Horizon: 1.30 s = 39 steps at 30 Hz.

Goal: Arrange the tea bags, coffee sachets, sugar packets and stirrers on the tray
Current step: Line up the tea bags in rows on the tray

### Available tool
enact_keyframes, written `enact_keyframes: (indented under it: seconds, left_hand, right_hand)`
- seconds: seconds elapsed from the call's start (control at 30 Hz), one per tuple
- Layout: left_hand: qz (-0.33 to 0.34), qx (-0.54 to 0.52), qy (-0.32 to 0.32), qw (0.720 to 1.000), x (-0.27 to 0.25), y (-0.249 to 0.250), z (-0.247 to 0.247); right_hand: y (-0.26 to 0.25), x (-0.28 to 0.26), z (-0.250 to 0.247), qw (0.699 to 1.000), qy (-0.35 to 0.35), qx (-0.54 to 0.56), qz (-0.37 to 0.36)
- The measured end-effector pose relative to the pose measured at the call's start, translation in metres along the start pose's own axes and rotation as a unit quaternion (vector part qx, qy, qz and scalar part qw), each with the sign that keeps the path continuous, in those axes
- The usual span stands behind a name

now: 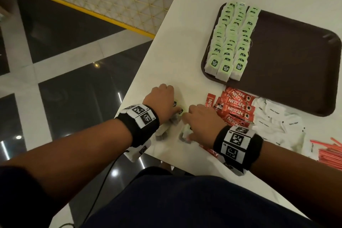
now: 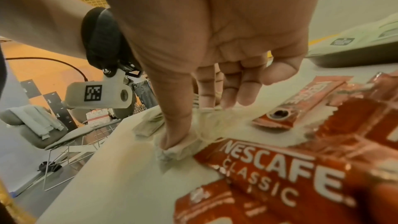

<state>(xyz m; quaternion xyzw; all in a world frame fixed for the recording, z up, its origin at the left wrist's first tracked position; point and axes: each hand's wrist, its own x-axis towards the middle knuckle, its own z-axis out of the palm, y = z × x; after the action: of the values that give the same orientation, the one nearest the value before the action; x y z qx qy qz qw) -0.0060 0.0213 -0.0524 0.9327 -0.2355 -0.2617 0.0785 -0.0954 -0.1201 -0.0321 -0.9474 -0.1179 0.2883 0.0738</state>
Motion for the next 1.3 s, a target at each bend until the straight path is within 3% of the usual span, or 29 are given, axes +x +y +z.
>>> enact_keyframes:
  seconds: [0.23,0.47,0.63,0.8,0.97,1.03,1.2,1.3]
  left_hand:
    - [0.022,-0.096,-0.025,0.995,0.003,0.001,-0.001]
    - [0.024,-0.132,-0.04,0.99,0.011,-0.003,-0.002]
    - [0.083,-0.13,-0.043,0.987,0.019,0.003,-0.012]
    - [0.115,-0.293,-0.074,0.946,0.025,0.027,-0.038]
    - [0.085,-0.501,-0.18,0.843,0.03,0.057,-0.056]
    - [0.083,-0.535,-0.194,0.818,0.036,0.064,-0.06]
    - [0.121,-0.513,-0.194,0.827,0.053,0.076,-0.059]
    - [0.105,-0.531,-0.158,0.826,0.062,0.084,-0.058]
  right_hand:
    - [0.0,-0.003,-0.005,1.0,-0.014,0.01,-0.003]
    - [0.014,-0.009,-0.009,0.986,0.011,0.163,0.022]
    - [0.032,-0.018,-0.026,0.964,0.048,0.259,0.045]
    - [0.053,-0.027,-0.048,0.927,0.079,0.361,0.059]
    - [0.077,-0.026,-0.065,0.91,0.133,0.385,0.075]
    - [0.089,-0.022,-0.069,0.907,0.151,0.386,0.08]
    - [0.113,-0.019,-0.079,0.899,0.161,0.397,0.091]
    - [0.128,-0.019,-0.077,0.865,0.169,0.462,0.097]
